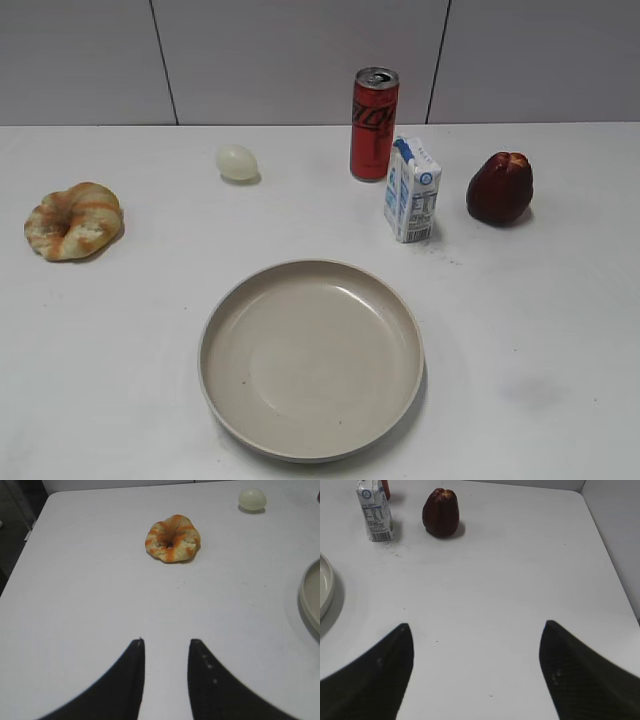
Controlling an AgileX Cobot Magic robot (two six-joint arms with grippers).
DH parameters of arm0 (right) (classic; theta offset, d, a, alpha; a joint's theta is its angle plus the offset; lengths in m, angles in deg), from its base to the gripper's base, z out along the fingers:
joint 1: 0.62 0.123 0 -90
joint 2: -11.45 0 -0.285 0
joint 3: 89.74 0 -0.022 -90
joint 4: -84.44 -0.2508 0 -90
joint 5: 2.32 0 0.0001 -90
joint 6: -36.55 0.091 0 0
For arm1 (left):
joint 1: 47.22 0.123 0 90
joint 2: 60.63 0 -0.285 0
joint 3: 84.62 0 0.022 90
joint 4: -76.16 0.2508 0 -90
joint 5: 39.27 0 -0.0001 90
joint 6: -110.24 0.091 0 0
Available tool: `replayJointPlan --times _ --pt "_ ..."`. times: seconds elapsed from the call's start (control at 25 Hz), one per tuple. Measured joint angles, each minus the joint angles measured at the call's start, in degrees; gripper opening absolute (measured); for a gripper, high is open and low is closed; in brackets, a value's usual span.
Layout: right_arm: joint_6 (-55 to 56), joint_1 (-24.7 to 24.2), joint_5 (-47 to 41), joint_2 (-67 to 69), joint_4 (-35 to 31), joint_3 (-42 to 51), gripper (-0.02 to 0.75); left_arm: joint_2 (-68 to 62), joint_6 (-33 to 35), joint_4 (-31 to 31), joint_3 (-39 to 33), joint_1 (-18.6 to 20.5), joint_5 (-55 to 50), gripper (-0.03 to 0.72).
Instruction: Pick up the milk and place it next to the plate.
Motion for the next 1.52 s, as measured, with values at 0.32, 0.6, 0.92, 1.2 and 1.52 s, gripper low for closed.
replayJointPlan --times 0.32,0.6,0.92,1.2,1.52 --pt "0.0 0.0 0.0 0.0 0.0 0.0 0.592 0.0 0.0 0.0 0.0 0.0 0.0 0.23" --pt "0.05 0.0 1.5 1.9 0.0 -0.73 0.592 0.0 0.0 0.0 0.0 0.0 0.0 0.23" --pt "-0.37 0.0 21.24 15.92 -0.25 -1.42 0.593 0.0 0.0 0.0 0.0 0.0 0.0 0.23" --pt "-7.15 0.0 24.43 41.36 -5.26 -8.41 0.593 0.0 0.0 0.0 0.0 0.0 0.0 0.23" --pt "-12.83 5.69 19.22 69.85 -10.24 -27.49 0.593 0.0 0.0 0.0 0.0 0.0 0.0 0.23"
